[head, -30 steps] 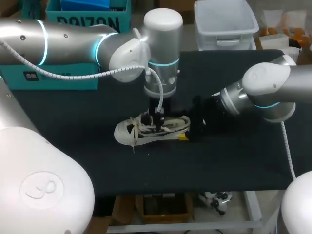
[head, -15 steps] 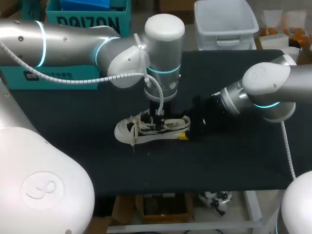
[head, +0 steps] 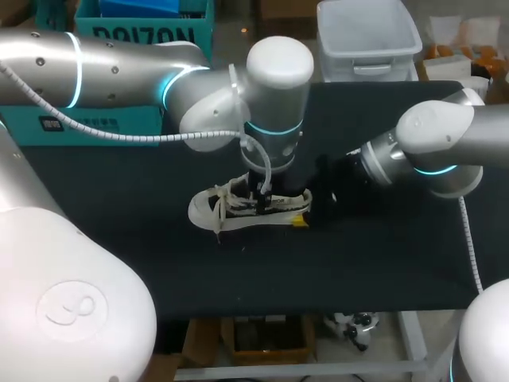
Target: Open the shoe tongue, take the insole out of the shoe, put the insole back into the shoe, and pack the shoe into the shoebox
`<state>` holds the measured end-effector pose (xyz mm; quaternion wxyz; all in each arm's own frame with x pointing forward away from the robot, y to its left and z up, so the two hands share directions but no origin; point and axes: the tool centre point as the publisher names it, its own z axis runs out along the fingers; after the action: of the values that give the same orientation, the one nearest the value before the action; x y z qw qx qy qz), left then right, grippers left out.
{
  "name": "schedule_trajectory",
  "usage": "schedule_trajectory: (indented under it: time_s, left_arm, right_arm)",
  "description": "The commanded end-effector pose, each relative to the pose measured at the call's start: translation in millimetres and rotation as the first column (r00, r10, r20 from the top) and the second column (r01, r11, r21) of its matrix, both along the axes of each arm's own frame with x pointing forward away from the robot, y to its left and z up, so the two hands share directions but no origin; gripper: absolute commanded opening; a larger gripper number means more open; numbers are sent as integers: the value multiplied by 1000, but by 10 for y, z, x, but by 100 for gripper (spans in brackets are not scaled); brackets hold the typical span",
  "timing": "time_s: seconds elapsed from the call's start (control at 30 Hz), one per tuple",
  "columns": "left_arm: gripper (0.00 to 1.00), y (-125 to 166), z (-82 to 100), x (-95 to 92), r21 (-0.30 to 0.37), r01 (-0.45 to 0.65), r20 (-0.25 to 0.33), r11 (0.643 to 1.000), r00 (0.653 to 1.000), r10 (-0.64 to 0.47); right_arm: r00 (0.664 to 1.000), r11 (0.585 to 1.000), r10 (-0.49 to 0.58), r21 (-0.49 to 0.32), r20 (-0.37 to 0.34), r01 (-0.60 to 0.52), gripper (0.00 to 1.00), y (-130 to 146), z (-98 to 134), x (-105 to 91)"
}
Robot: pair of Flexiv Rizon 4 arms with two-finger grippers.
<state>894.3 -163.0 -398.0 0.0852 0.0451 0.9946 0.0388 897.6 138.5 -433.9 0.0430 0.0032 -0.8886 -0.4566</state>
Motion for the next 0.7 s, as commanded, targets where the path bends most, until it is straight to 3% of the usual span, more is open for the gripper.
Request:
schedule_trajectory:
  time_s: [0.03,0.2,0.4,0.47,0.5,0.53,0.7]
  left_arm:
    - [25,0,-1324,527,-11,7,7,1000,1000,-7]
    - [33,-1,-1379,614,-18,24,17,1000,1000,-24]
    - [32,-24,-1432,708,-20,42,37,999,998,-41]
    - [19,-30,-1440,728,-22,41,49,999,998,-40]
    - [5,-33,-1444,745,-25,40,53,999,998,-39]
    - [0,-34,-1445,750,-26,40,55,999,998,-38]
    - [0,-54,-1398,833,-50,21,84,999,996,-17]
  right_arm:
    - [1000,1000,8,4,-2,-8,0,28,-83,-60]
    - [1000,1000,8,4,-2,-8,0,28,-83,-60]
    - [1000,1000,8,4,-2,-8,0,28,-83,-60]
    - [1000,1000,8,4,-2,-8,0,28,-83,-60]
    - [1000,1000,8,4,-2,-8,0,28,-83,-60]
    - [1000,1000,8,4,-2,-8,0,28,-83,-60]
    - [1000,1000,8,4,-2,-8,0,28,-83,-60]
